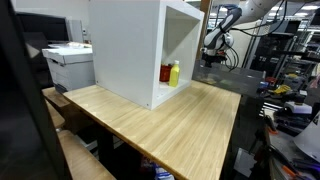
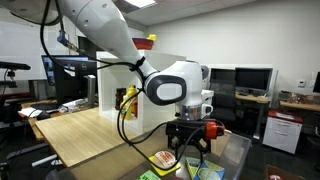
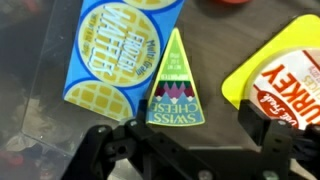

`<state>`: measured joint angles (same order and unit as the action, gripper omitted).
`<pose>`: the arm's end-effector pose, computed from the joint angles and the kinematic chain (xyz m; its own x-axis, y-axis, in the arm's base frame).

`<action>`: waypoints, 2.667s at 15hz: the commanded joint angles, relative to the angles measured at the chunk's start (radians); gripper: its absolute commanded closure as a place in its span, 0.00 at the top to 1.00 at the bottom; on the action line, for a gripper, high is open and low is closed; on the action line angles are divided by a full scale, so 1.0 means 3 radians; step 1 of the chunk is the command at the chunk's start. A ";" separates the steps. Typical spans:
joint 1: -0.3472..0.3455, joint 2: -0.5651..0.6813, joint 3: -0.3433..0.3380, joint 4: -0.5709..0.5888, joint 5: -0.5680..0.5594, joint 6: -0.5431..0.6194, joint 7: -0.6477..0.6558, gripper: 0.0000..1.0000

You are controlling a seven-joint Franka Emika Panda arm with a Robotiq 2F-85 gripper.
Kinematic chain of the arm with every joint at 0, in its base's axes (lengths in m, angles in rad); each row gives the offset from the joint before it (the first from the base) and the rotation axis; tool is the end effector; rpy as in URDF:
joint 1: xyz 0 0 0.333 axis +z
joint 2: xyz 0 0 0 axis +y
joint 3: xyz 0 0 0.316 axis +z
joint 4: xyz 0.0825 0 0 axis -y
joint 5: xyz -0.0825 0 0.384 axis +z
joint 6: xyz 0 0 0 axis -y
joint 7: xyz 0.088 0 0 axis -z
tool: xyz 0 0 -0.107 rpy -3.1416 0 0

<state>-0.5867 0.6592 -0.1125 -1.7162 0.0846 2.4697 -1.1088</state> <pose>0.5274 -0.4333 0.2169 0.9301 0.3655 0.0356 0.3611 -0.9278 0.0936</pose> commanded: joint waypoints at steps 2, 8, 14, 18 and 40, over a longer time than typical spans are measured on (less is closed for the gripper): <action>-0.0009 0.0033 -0.0019 0.0003 -0.0003 0.0020 0.0087 0.93; -0.0028 0.0053 -0.0046 0.0040 -0.0007 0.0013 0.0111 0.90; -0.0055 0.0075 -0.0077 0.0090 -0.0008 0.0005 0.0144 0.91; -0.0077 0.0027 -0.0043 0.0062 0.0007 0.0001 0.0105 0.92; -0.0067 -0.0031 0.0051 -0.0020 0.0023 0.0015 0.0079 0.88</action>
<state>-0.5991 0.6651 -0.1029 -1.6958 0.0846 2.4694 -1.0877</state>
